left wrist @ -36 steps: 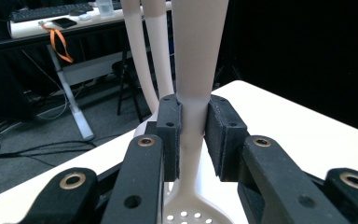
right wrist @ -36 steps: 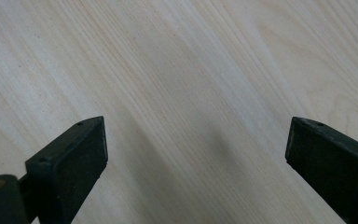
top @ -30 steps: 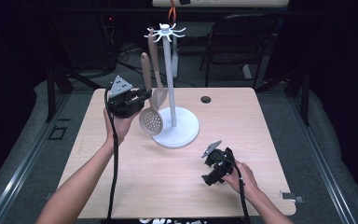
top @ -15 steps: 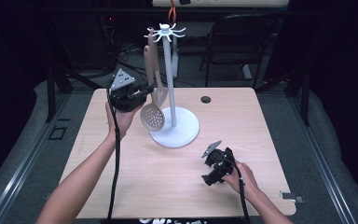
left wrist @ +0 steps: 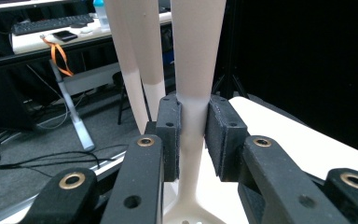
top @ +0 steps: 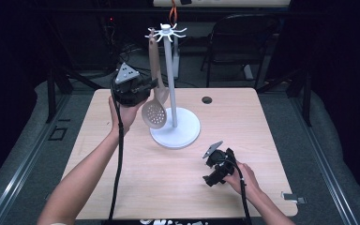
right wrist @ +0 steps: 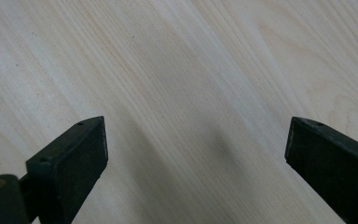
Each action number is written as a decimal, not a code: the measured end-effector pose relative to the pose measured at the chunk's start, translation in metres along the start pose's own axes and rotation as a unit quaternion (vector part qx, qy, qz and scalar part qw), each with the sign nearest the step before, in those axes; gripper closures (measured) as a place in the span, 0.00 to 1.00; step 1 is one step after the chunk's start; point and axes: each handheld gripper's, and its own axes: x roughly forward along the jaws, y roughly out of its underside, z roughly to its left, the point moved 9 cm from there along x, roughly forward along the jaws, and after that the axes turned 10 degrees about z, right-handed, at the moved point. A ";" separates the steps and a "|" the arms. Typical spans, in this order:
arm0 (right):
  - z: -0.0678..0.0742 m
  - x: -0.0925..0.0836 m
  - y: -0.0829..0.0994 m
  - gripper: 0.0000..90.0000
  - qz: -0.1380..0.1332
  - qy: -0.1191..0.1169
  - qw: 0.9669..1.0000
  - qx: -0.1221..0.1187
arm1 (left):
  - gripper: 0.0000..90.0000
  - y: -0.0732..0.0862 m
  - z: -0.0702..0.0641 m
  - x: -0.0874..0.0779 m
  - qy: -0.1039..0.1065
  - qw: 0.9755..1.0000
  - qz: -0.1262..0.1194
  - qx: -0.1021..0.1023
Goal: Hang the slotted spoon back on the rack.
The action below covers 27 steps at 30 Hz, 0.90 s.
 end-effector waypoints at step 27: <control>0.002 0.000 -0.001 0.06 -0.004 -0.005 1.000 0.002 | 0.82 -0.004 0.002 0.018 0.003 1.000 0.020 -0.003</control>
